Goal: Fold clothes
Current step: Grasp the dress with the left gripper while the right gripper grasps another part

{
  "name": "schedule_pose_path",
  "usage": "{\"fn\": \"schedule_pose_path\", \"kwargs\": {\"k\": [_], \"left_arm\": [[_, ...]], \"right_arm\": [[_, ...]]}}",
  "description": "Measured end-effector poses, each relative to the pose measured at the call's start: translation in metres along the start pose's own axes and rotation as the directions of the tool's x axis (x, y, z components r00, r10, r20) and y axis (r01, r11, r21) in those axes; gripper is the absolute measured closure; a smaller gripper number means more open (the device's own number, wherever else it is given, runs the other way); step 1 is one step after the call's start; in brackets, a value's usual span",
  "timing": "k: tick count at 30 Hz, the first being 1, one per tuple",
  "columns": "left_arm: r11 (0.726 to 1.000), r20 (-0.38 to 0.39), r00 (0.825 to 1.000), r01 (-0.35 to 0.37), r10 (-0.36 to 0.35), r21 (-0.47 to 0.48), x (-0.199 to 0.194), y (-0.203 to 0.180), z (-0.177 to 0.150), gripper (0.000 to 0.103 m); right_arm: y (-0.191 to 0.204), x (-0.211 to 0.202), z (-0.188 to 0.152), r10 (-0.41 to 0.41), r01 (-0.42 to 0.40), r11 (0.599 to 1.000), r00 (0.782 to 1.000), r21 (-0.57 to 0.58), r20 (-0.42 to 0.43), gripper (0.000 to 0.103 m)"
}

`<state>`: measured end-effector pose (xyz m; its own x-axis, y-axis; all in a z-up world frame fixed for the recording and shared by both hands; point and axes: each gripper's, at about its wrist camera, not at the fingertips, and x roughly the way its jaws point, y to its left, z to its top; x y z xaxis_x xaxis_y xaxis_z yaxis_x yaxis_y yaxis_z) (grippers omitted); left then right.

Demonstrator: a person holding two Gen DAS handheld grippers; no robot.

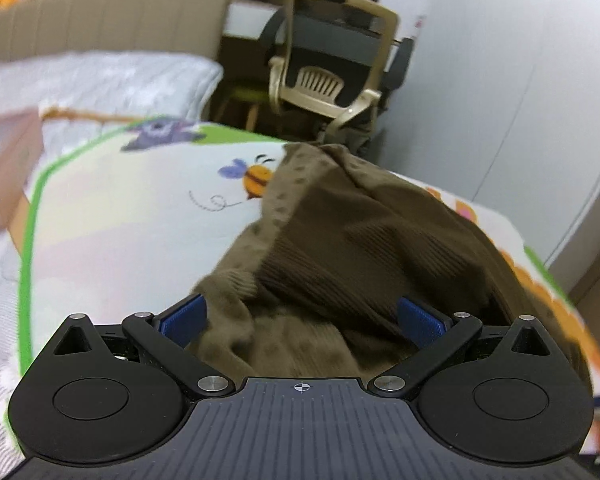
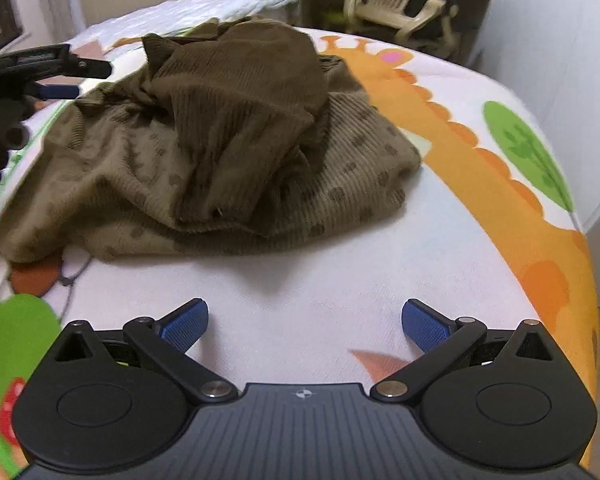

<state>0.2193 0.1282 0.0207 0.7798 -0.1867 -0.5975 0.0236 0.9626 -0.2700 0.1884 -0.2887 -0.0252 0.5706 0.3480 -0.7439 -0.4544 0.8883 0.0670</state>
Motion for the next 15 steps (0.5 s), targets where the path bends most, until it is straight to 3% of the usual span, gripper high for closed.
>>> {"fn": "schedule_pose_path", "kwargs": {"k": [3,5,6,11,15], "left_arm": [[0.999,-0.017,0.999,0.036,-0.036,0.001,0.005,0.012,0.007,0.000],[0.997,-0.044,0.996,0.080,-0.079,0.011,0.012,0.013,0.013,0.000],[0.995,-0.062,0.993,0.104,-0.103,0.009,0.018,0.012,0.016,0.000],[0.993,-0.091,0.989,0.113,-0.117,-0.039,0.047,0.012,0.022,0.000],[0.993,-0.118,0.986,0.118,-0.119,-0.016,0.059,0.012,0.019,0.000]], "right_arm": [[-0.012,-0.016,0.024,0.046,-0.048,0.999,0.992,0.015,0.120,0.000],[-0.021,-0.020,0.056,0.050,-0.061,0.998,0.967,0.036,0.249,0.000],[-0.026,-0.012,0.074,0.076,-0.090,0.995,0.960,0.040,0.268,0.000],[-0.030,0.096,0.160,0.256,-0.274,0.954,0.956,0.122,0.144,0.000],[-0.016,0.162,0.187,0.347,-0.360,0.919,0.932,0.160,0.105,0.000]]}}
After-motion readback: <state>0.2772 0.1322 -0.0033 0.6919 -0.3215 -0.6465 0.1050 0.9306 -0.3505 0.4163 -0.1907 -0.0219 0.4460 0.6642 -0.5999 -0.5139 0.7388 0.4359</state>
